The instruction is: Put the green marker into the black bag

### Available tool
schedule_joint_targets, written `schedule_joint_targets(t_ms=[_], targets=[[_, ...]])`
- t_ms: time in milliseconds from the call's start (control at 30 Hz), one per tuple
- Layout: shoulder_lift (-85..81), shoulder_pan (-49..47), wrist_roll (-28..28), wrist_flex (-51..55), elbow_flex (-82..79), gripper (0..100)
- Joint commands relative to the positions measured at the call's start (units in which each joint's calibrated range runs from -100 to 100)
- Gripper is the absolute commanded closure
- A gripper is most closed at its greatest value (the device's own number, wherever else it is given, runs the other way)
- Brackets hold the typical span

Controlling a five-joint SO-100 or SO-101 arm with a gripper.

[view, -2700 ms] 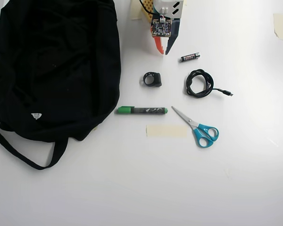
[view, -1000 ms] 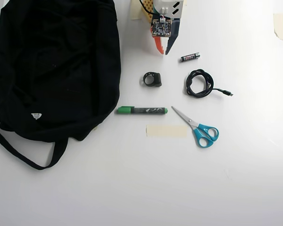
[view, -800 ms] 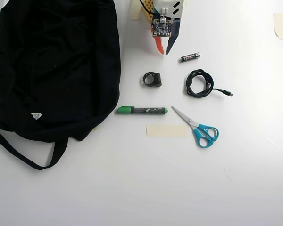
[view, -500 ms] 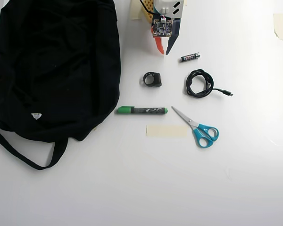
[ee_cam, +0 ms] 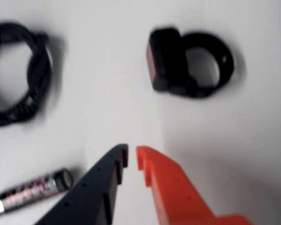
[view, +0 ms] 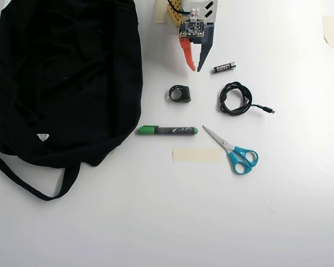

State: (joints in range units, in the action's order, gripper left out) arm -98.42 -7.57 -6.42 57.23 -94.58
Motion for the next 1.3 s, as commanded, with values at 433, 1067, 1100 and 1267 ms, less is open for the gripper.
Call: schedule_joint_targets(t_ms=[433, 1067, 1100, 1267], targets=[[28.2, -0.4, 0.0, -24.1, 27.0, 97], [67.4, -0.1, 0.5, -27.0, 70.9, 97], [68.9, -0.1, 0.5, -27.6, 72.1, 97], [75.6, -0.2, 0.8, -33.7, 75.6, 97]])
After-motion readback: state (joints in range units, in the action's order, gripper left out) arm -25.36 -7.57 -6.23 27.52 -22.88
